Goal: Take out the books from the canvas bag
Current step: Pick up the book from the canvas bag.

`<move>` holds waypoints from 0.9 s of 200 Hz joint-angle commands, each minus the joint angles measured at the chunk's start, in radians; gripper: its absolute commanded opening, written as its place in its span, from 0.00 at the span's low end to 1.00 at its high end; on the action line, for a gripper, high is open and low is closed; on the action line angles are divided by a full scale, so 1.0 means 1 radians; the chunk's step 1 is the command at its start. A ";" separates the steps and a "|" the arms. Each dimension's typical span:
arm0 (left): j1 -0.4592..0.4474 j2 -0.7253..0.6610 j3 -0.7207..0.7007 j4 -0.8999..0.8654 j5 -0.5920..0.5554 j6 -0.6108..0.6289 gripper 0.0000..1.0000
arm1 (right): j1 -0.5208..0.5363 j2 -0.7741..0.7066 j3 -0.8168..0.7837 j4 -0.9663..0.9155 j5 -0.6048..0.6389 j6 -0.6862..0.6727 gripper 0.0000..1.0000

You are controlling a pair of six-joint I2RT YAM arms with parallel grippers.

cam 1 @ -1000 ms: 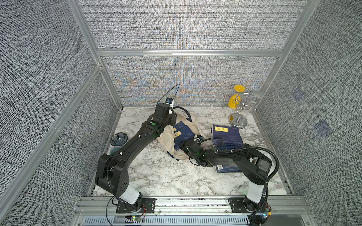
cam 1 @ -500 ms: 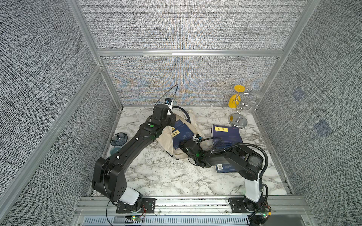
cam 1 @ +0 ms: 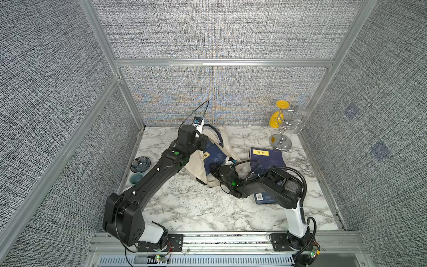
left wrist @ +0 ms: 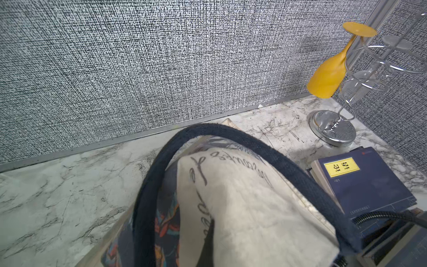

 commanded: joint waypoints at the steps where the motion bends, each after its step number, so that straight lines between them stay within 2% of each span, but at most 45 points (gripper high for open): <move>1: -0.004 -0.023 -0.003 0.120 0.034 0.022 0.00 | -0.003 0.010 -0.002 0.056 -0.014 -0.014 0.61; 81: -0.012 -0.088 -0.054 0.195 0.064 0.042 0.00 | -0.004 0.058 -0.017 0.248 -0.030 -0.098 0.60; 180: -0.026 -0.059 -0.046 0.174 0.063 0.053 0.00 | -0.009 0.043 -0.009 0.304 -0.058 -0.151 0.40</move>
